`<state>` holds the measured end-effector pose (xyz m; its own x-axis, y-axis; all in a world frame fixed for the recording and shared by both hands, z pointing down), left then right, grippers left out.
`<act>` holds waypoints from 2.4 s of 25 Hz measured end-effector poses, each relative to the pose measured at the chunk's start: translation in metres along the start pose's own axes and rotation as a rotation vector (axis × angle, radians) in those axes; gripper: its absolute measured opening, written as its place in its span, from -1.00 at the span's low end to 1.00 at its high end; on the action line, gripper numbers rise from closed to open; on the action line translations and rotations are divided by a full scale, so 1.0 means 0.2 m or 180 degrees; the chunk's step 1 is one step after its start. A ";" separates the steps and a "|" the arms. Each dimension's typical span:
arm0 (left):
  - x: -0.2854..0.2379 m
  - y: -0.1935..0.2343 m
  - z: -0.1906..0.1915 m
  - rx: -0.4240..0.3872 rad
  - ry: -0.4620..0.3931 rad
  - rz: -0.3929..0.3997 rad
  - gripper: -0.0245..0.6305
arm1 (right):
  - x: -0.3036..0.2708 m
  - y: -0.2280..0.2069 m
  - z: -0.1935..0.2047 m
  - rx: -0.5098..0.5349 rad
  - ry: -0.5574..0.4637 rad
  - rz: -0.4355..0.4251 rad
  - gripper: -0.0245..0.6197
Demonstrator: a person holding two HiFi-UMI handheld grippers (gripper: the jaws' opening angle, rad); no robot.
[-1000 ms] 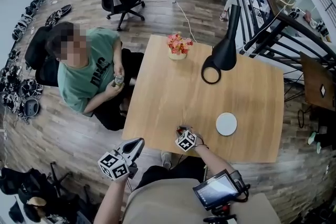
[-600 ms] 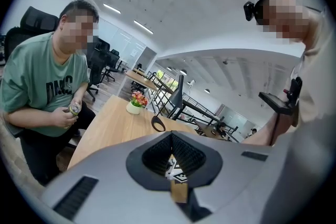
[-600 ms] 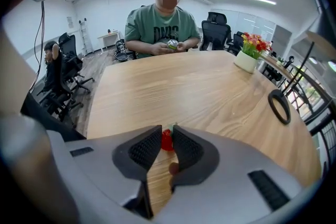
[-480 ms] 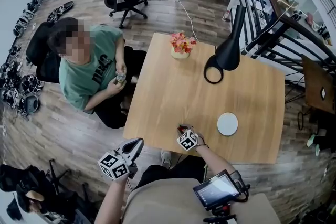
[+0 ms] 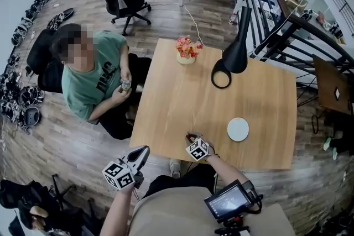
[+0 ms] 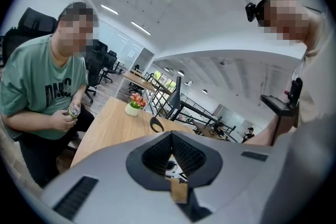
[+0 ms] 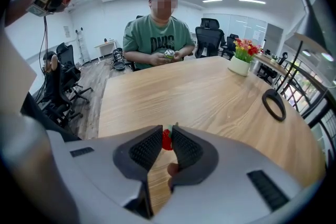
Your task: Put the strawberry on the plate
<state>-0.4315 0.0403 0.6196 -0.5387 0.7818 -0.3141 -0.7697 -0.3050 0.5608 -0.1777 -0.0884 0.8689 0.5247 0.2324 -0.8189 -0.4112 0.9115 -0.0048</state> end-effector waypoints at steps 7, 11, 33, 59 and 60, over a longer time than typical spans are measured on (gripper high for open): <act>-0.02 -0.03 -0.01 0.0006 -0.0047 0.0156 -0.92 | 0.20 0.00 -0.08 -0.0066 -0.0272 0.0120 -0.72; -0.08 -0.05 -0.03 -0.0047 -0.0075 0.0283 -0.92 | 0.34 -0.02 -0.14 -0.0092 -0.0478 0.0218 -0.72; -0.65 -0.46 -0.12 -0.0144 -0.0099 0.0533 -0.92 | 1.17 -0.41 -0.14 -0.0726 -0.1580 0.0464 -0.72; -1.24 -0.89 -0.02 -0.0166 -0.0057 0.0445 -0.91 | 1.86 -1.01 0.22 -0.0936 -0.2191 0.0660 -0.73; -1.26 -0.91 -0.01 -0.0164 -0.0038 0.0438 -0.92 | 1.86 -1.03 0.25 -0.0949 -0.2173 0.0669 -0.73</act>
<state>-0.1569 -0.1032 0.5954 -0.6366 0.7369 -0.2276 -0.7055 -0.4372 0.5578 0.1394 -0.1732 0.5926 0.7170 0.6362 -0.2850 -0.6855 0.7178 -0.1220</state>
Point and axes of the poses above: the fingertips, and each gripper's own axes: x backward along the fingers, y to its left, z out of its underside, the point moved 10 cm from there along x, backward along the fingers, and after that the axes turned 1 degree about z, right-handed, at the moved point
